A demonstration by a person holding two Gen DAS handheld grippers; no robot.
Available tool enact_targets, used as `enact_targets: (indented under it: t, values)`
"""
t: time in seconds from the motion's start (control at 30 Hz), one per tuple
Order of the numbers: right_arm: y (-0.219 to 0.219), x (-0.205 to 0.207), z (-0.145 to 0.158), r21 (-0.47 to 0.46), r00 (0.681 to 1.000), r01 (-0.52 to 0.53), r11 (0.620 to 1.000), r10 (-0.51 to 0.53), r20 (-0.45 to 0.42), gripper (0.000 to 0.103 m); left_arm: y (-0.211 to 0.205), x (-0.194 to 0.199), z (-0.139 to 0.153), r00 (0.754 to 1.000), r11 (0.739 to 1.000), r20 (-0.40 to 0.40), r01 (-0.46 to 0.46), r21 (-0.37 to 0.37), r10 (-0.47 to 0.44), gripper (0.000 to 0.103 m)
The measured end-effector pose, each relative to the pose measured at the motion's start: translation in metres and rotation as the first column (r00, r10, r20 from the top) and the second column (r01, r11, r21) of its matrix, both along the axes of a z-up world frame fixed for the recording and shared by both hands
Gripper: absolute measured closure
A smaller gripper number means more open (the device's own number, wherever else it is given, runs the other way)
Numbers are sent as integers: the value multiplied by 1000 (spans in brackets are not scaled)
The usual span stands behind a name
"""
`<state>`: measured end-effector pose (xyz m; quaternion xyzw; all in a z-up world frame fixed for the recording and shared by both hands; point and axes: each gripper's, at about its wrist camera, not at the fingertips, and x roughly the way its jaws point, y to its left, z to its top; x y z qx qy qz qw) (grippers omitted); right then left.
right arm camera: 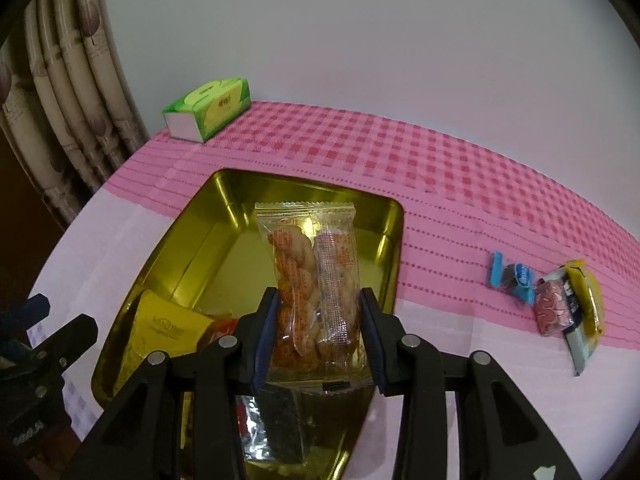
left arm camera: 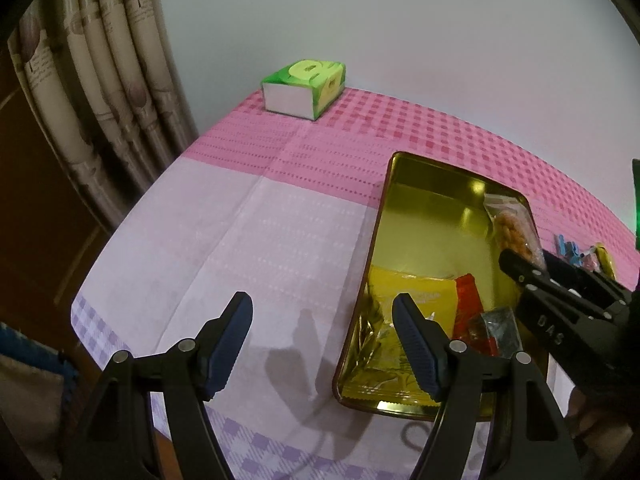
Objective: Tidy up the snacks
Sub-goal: 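Lower the clear twisted-snack bag into the gold tin and open the right gripper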
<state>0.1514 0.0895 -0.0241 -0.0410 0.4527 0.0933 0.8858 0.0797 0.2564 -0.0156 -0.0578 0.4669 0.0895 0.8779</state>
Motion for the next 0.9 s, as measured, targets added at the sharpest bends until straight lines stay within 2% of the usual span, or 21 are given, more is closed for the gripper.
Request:
enact_targets:
  t: [0.27, 0.8, 0.9]
  values:
    - [8, 0, -18, -6, 999, -4, 1000, 4, -48, 67, 12, 3, -4, 998, 998, -24, -64, -27, 64, 30]
    - [13, -2, -18, -10, 999, -1, 1000, 0, -53, 67, 24, 5, -11, 991, 992, -57, -125, -29, 123, 30]
    - [16, 4, -17, -33, 1000, -6, 999, 5, -25, 67, 23, 5, -11, 991, 992, -56, -124, -25, 122, 30]
